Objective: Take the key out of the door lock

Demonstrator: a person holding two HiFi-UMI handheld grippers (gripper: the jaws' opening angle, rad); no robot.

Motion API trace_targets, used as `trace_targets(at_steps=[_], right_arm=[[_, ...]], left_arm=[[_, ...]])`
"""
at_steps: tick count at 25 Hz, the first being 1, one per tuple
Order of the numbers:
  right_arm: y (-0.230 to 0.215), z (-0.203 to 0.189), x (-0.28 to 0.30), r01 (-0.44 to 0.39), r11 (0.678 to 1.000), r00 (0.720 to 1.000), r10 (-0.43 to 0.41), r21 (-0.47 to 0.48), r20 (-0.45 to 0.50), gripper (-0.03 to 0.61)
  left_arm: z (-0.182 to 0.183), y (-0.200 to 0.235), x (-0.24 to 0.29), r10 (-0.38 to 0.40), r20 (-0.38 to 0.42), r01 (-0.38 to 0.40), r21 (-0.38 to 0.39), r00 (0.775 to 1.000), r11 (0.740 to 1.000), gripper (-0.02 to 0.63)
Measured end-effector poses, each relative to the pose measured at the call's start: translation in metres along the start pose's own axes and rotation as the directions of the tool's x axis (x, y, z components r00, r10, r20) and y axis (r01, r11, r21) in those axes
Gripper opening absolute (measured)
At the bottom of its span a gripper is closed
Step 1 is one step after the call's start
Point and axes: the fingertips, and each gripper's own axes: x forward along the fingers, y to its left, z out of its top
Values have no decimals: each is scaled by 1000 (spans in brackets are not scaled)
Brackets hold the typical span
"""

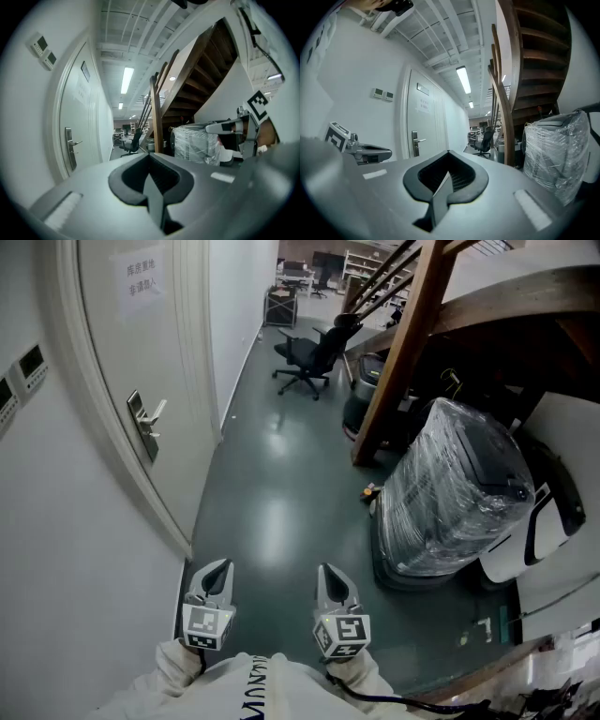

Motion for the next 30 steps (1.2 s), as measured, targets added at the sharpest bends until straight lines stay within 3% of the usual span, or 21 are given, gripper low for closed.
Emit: trace_targets(at_steps=[8, 30], right_arm=[[-7, -3, -3, 11, 1000, 1000, -11, -8, -3, -2], [-50, -29, -28, 23, 995, 1000, -23, 93, -7, 0]], left_arm=[[-2, -4, 2, 5, 7, -5, -14, 1000, 1000, -2], [-19, -38, 5, 11, -32, -12, -14, 999, 1000, 0]])
